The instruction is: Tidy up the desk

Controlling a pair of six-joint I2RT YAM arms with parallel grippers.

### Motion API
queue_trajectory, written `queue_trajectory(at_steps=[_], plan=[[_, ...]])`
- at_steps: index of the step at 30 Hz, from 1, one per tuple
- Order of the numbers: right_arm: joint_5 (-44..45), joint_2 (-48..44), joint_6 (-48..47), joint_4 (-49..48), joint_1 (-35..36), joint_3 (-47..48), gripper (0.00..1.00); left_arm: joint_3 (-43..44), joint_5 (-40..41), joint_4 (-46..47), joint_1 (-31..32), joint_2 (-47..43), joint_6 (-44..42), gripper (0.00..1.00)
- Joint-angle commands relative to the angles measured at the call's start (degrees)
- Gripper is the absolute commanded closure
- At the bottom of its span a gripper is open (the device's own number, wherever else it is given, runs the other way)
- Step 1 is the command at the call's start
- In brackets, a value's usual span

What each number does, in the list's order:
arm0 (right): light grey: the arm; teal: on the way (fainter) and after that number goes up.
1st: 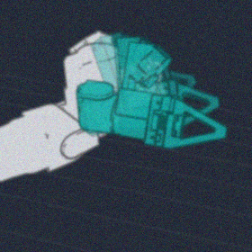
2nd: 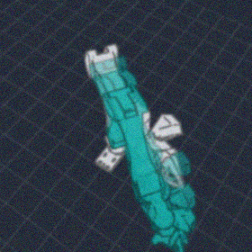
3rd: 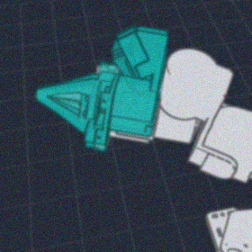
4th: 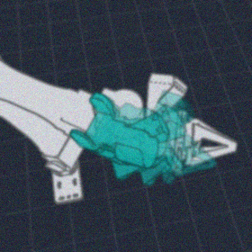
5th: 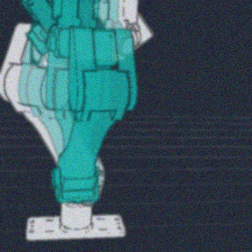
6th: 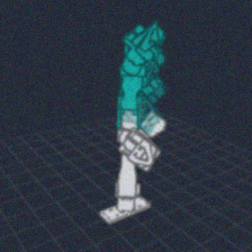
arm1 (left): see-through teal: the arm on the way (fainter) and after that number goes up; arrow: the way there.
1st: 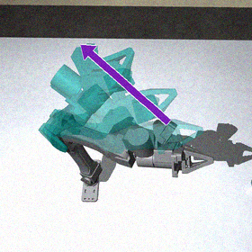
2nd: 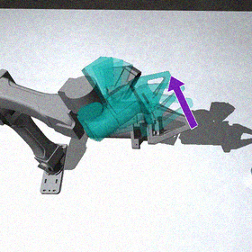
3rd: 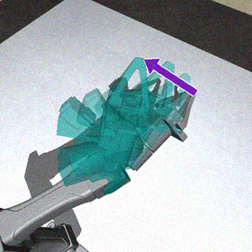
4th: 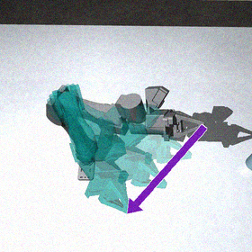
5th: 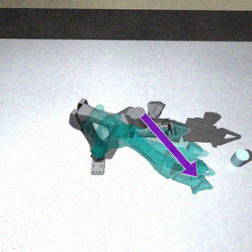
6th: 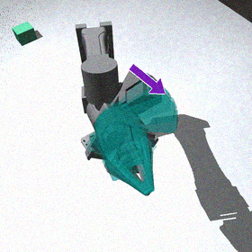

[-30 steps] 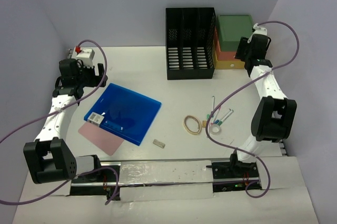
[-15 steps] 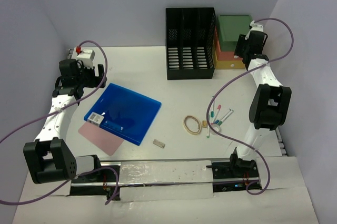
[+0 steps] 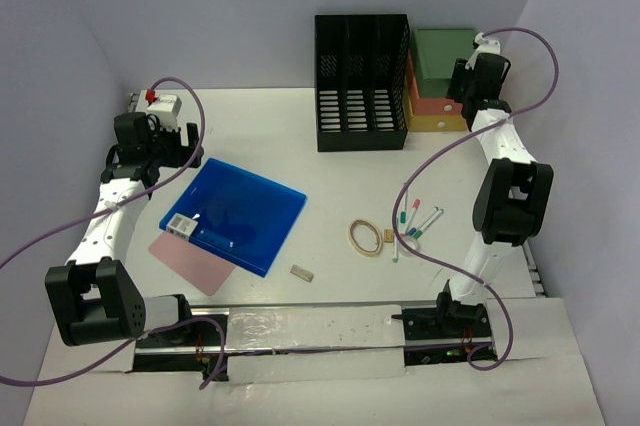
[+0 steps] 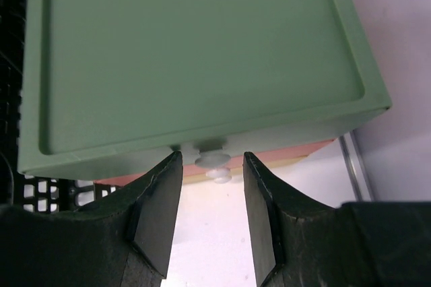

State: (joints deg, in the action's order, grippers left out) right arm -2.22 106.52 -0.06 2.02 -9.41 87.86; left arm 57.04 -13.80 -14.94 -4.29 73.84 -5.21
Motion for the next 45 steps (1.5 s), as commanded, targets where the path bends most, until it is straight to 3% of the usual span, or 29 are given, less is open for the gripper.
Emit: queue_trajectory(at_steps=[1, 12, 31, 45], plan=[[-0.48, 1.39, -0.38, -3.10, -0.43, 4.06, 0.52, 1.37, -0.13, 0.70, -0.28, -0.43, -0.30, 0.08], [-0.90, 2.91, -0.82, -2.46, -0.43, 5.44, 0.57, 1.98, 0.09, 0.39, -0.28, -0.01, -0.32, 0.08], [-0.91, 0.09, -3.81, -2.46, -0.43, 0.56, 0.89, 1.41, -0.61, 0.44, -0.28, -0.01, -0.41, 0.07], [1.44, -21.13, -0.03, -9.87, -0.26, -26.91, 0.91, 0.57, -3.07, 0.66, -0.28, -3.64, -0.06, 0.07]])
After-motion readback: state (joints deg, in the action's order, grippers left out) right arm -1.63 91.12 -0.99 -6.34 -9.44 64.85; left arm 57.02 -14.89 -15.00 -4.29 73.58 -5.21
